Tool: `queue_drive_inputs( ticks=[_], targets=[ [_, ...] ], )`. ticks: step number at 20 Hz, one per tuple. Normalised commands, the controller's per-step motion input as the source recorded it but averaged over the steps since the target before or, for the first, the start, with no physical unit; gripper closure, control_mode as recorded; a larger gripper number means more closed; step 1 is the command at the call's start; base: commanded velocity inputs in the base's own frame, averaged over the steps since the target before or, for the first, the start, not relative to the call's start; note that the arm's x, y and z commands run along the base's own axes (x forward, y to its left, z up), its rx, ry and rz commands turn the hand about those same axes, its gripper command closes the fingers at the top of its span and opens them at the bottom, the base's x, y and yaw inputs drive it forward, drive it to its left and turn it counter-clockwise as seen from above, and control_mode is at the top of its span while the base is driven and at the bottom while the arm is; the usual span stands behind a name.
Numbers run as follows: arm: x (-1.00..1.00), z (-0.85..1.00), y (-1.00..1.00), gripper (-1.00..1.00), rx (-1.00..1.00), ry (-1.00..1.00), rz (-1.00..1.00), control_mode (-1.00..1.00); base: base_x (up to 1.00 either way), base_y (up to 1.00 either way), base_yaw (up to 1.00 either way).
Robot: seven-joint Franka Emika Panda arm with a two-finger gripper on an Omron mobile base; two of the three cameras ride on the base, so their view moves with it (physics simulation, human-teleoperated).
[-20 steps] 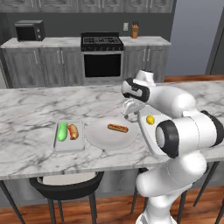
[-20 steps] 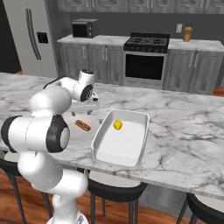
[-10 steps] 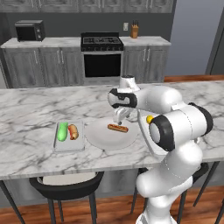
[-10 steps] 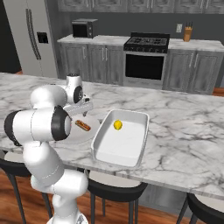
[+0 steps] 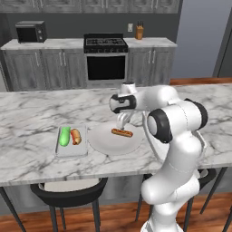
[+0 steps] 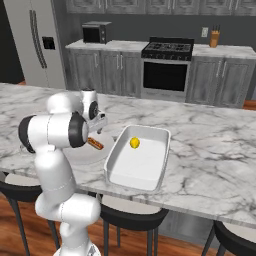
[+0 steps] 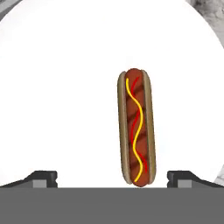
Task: Place one cooked food and one vegetable from the large plate to each tupperware container.
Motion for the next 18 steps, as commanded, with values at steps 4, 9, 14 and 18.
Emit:
queue_drive_inputs(
  ticks=[4,9,14,18],
  targets=[
    [0.44,-0.37,0.05,-1.0,0.0,0.0,0.0,-1.0,0.0,0.0,0.0],
    [0.22,-0.43,0.07,-1.0,0.0,0.01,0.0,-1.0,0.0,0.0,0.0],
    [0.1,-0.3,0.0,-1.0,0.0,0.0,0.0,-1.0,0.0,0.0,0.0],
    [0.0,-0.37,0.0,-1.0,0.0,0.0,0.01,-1.0,0.0,0.0,0.0]
  ],
)
